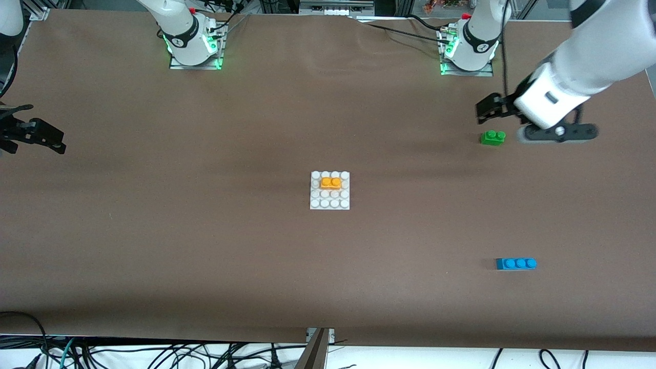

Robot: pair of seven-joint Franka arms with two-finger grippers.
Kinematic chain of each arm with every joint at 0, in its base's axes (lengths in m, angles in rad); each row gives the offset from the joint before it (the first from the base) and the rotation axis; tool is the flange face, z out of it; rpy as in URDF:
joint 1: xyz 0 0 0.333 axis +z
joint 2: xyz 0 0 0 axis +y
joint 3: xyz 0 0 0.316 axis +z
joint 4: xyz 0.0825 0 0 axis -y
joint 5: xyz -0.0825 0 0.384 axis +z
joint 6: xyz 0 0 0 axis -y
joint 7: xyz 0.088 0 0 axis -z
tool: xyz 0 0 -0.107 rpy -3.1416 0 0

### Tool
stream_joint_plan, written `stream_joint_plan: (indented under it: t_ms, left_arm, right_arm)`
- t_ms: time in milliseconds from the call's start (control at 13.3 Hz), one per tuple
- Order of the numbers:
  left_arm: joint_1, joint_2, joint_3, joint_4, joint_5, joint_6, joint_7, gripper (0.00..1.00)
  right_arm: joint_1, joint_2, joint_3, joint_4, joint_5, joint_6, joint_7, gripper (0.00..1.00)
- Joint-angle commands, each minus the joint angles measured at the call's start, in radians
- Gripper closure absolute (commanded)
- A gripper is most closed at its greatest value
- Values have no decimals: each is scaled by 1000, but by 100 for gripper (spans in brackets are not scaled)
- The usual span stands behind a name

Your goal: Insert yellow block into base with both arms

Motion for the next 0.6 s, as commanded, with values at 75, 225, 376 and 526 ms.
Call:
stream_joint_plan:
  t_ms: [75,225,376,526]
  left_arm:
    - [49,-112,-15,-161,48,94,34,0]
    - [64,-122,-16,-177,46,112,32,0]
    - [66,-114,-15,-166,46,112,32,0]
    - [66,-107,-15,-161,45,112,32,0]
  right_arm:
    - [-12,2,7,12,17,-10,-19,0]
    - [-12,2,7,12,17,-10,-19,0]
    - [-10,0,7,12,17,-10,-21,0]
    - [-10,2,7,12,17,-10,-21,0]
